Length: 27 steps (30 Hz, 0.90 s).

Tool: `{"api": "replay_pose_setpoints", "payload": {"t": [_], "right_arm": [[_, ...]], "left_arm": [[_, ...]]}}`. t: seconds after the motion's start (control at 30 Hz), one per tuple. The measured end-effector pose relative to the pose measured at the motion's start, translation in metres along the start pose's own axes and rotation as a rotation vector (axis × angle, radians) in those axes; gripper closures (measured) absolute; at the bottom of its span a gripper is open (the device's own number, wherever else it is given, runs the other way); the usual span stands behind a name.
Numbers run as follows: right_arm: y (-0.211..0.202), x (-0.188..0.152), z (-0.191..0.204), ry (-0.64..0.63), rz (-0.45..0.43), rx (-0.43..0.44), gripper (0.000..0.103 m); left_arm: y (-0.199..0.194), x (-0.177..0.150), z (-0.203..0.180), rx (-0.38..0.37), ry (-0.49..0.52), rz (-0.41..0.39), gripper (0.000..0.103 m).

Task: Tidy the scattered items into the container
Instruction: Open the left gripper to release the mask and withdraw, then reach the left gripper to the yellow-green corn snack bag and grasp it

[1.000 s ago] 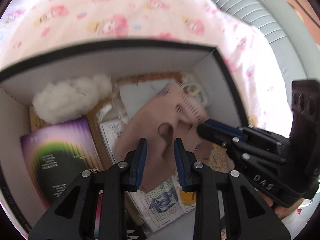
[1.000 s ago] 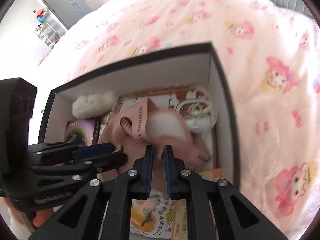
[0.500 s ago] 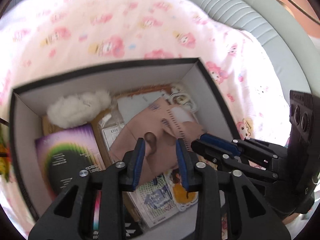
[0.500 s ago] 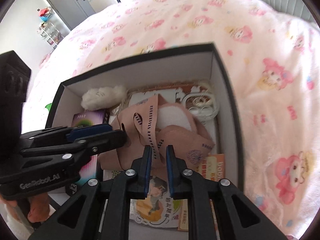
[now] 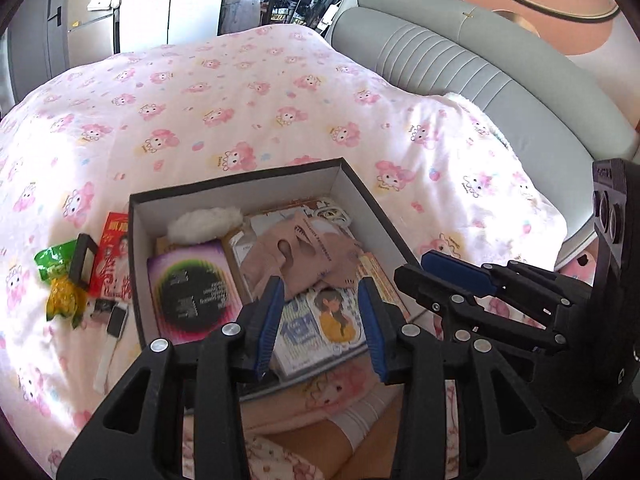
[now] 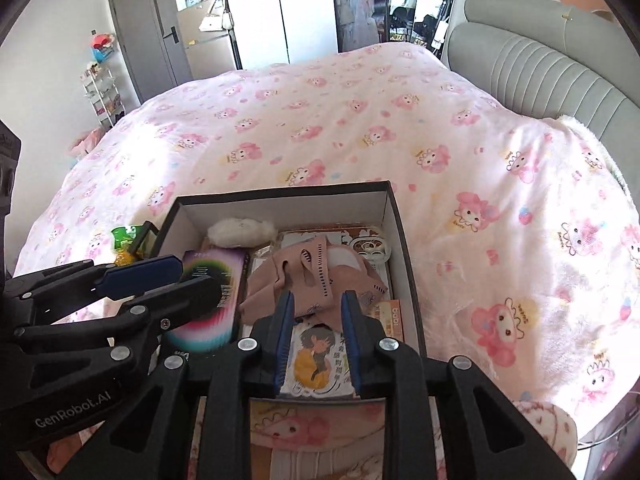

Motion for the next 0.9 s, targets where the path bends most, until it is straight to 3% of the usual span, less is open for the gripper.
{"api": "replay_pose_setpoints", "payload": {"t": [0.2,0.3,0.5,0.57,0.63,0.77,0.9], "right_arm": [[-0.010,-0.031,0.052,-0.084,0.041,0.107,0.082],[-0.006,-0.038,0.092,-0.151,0.060,0.178,0.082],[0.017,-0.033,0.189,-0.287,0.116,0.401,0.082],[0.036,-0.027,0.210,-0.280,0.162,0.411,0.082],[0.054,-0.017,0.226,-0.269,0.191,0.415,0.082],[0.090,0.012,0.247,-0.241,0.222,0.366,0.082],[0.139,0.031,0.271,-0.195,0.349,0.368,0.076]], "left_arm": [[-0.028,-0.050,0.039,0.037,-0.116,0.043,0.064],[-0.049,-0.069,0.072,0.075,-0.185,0.022,0.065],[-0.080,-0.093,0.158,0.116,-0.305,0.028,0.059],[-0.082,-0.097,0.190,0.161,-0.332,0.046,0.059],[-0.079,-0.102,0.222,0.161,-0.372,0.063,0.059],[-0.058,-0.096,0.279,0.116,-0.446,0.107,0.058],[-0.017,-0.077,0.323,0.075,-0.489,0.163,0.056]]}}
Point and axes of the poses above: each gripper's, at about its wrist camera, not at the fingertips, and y roughly the way its jaws point, z to its left, x to its top, the point moved 6 cm from there along y, roughly the way its jaws point, and after that the axes turned 7 degrees about z, right-handed, at the moved point
